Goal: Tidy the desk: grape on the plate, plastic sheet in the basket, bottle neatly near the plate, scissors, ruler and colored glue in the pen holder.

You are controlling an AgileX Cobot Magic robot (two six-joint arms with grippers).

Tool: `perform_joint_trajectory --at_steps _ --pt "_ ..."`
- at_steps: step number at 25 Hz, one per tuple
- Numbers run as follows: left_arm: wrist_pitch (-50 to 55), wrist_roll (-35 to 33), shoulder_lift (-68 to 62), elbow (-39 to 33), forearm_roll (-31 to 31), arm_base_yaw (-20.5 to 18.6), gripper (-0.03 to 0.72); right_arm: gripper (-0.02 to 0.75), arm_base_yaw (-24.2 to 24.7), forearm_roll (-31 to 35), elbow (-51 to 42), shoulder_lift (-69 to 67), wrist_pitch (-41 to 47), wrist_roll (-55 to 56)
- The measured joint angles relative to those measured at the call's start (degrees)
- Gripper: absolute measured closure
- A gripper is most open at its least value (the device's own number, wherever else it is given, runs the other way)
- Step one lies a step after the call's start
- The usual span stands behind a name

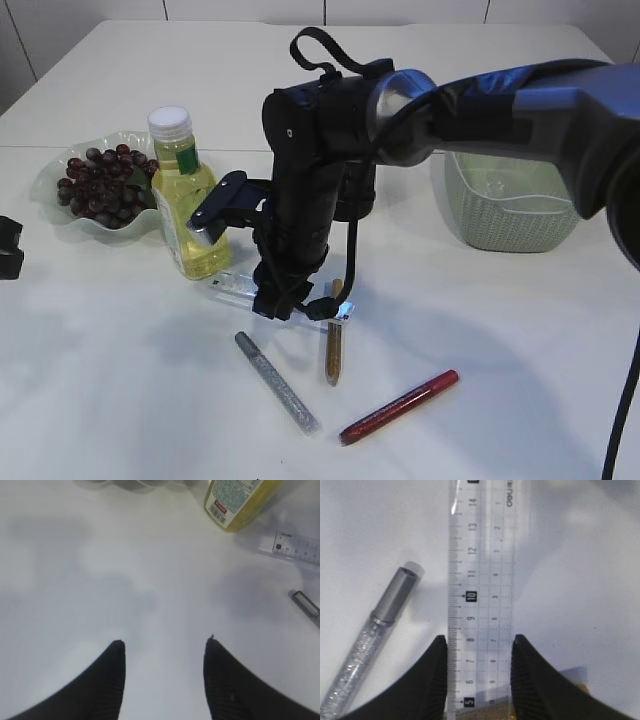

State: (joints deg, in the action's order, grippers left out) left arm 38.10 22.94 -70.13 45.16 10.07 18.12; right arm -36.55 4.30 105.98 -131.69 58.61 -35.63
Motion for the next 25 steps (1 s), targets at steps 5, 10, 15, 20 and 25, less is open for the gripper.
perform_joint_trajectory --at_steps 5,10,15,20,25 --pt "1.0 0.0 0.0 0.0 0.0 0.0 0.316 0.438 2.9 7.9 0.1 1.6 1.3 0.0" --pt "1.6 0.0 0.0 0.0 0.0 0.0 0.316 0.438 10.0 18.2 0.1 4.7 4.5 -2.2" --pt "2.1 0.0 0.0 0.0 0.0 0.0 0.316 0.438 16.1 29.5 0.1 7.7 6.9 -6.6" --pt "3.7 0.0 0.0 0.0 0.0 0.0 0.316 0.438 19.9 43.2 0.1 9.3 8.0 -15.6" --pt "4.6 0.0 0.0 0.0 0.0 0.0 0.316 0.438 22.9 56.2 0.1 9.4 7.9 -27.8"
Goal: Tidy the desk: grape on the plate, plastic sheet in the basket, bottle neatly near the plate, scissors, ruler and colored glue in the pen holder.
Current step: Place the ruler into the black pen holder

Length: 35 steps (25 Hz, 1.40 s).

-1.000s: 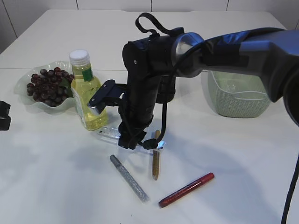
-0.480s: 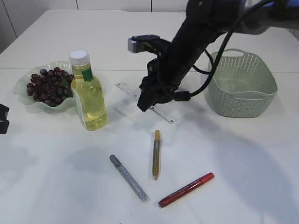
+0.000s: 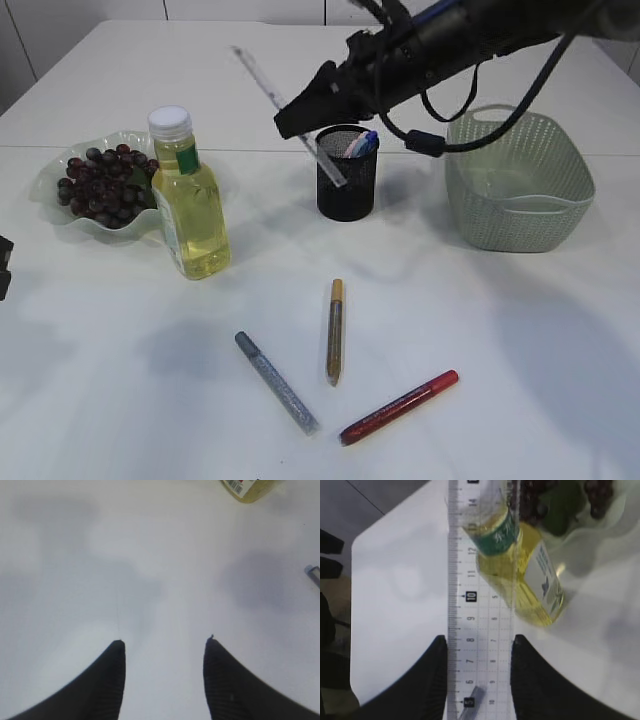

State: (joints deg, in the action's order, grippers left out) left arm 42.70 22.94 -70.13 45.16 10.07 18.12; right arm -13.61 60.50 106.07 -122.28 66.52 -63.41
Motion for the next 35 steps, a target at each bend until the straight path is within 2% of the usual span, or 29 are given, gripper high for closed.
perform_joint_trajectory --at_steps 7,15,18,26,35 --pt "0.7 0.0 0.0 0.0 -0.2 0.0 0.316 0.438 4.3 12.6 0.0 0.0 -5.4 -16.2" --pt "1.9 0.0 0.0 0.0 -0.8 0.0 0.316 0.438 5.0 33.1 0.0 -4.6 -10.1 -36.6" --pt "2.7 0.0 0.0 0.0 -1.6 0.0 0.316 0.438 5.0 38.4 0.0 -8.0 -10.7 -43.1" --pt "3.0 0.0 0.0 0.0 -1.9 0.0 0.316 0.438 5.0 40.2 0.0 -11.4 -15.4 -53.8" --pt "3.4 0.0 0.0 0.0 -1.6 0.0 0.316 0.438 5.0 41.0 2.1 -12.6 -19.4 -57.1"
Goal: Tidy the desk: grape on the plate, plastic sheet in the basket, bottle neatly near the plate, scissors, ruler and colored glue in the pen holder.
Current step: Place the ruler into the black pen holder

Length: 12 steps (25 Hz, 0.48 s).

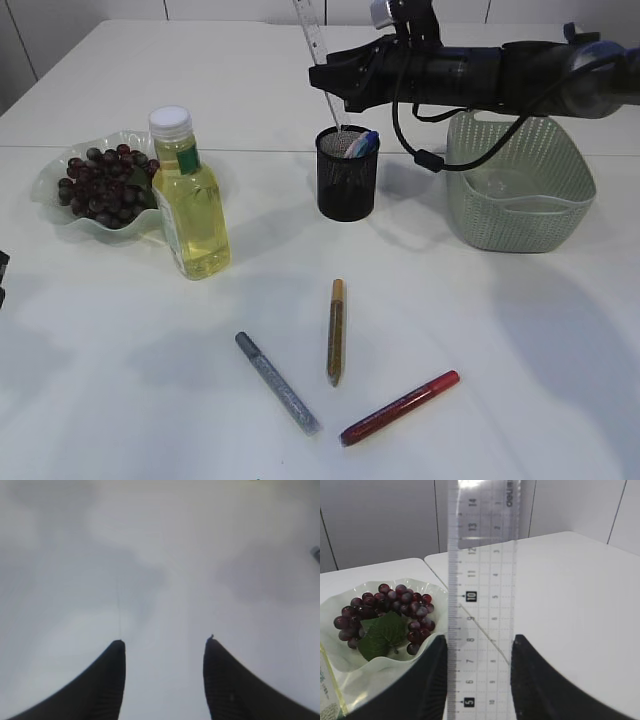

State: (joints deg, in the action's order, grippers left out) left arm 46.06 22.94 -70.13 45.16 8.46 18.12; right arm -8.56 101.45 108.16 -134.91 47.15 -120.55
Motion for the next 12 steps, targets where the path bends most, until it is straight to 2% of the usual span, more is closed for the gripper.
perform_joint_trajectory --at_steps 12 --pt "1.3 0.0 0.0 0.0 0.9 0.0 0.316 0.438 0.0 0.1 3.1 -2.8 -1.9 0.0"
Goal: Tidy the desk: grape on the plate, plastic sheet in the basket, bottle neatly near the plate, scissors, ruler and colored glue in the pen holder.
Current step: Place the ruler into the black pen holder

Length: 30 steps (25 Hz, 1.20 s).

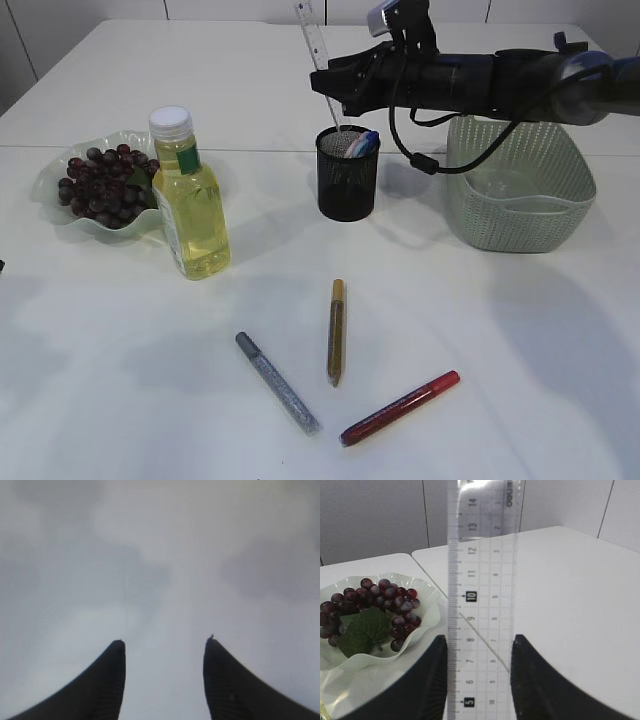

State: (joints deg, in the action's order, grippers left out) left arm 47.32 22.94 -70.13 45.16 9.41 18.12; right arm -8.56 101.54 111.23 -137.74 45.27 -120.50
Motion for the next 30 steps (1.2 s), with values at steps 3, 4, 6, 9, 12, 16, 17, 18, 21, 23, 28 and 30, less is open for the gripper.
perform_joint_trajectory --at_steps 3,4,6,9,12,16,17,18,21,23,28,30 --pt "0.0 0.0 0.0 0.0 0.1 0.0 0.316 0.435 0.0 0.0 0.1 -0.3 -0.1 2.1" --pt "0.1 0.0 0.0 0.0 0.1 0.0 0.316 0.434 0.0 0.0 0.1 -0.5 -0.1 2.8" --pt "0.1 0.0 0.0 0.0 0.1 0.0 0.316 0.431 0.0 0.1 0.1 -1.2 -0.4 3.7" --pt "0.2 0.0 0.0 0.0 0.1 0.0 0.316 0.419 0.0 0.1 0.2 -2.2 -0.8 4.2" --pt "0.3 0.0 0.0 0.0 0.1 0.0 0.316 0.381 0.0 0.1 0.2 -2.3 -0.9 4.7" --pt "0.3 0.0 0.0 0.0 0.1 0.0 0.316 0.275 0.0 0.3 0.2 -2.3 -0.9 6.2" --pt "0.3 0.0 0.0 0.0 0.1 0.0 0.316 0.262 0.0 0.3 0.2 -2.3 -0.9 6.6" --pt "0.4 0.0 0.0 0.0 0.1 0.0 0.316 0.252 0.0 0.3 0.2 -2.3 -0.9 7.0" --pt "0.5 0.0 0.0 0.0 0.2 0.0 0.316 0.241 0.1 0.3 0.2 -2.3 -1.0 10.8" --pt "0.5 0.0 0.0 0.0 0.3 0.0 0.316 0.238 0.1 -0.2 0.2 -1.9 -1.3 15.9" --pt "1.8 0.0 0.0 0.0 1.5 0.0 0.316 0.237 0.1 -17.8 0.2 5.1 -6.5 36.5" --pt "2.0 -0.1 0.0 0.0 1.7 0.0 0.316 0.237 0.1 -30.7 0.2 9.1 -6.1 49.3"
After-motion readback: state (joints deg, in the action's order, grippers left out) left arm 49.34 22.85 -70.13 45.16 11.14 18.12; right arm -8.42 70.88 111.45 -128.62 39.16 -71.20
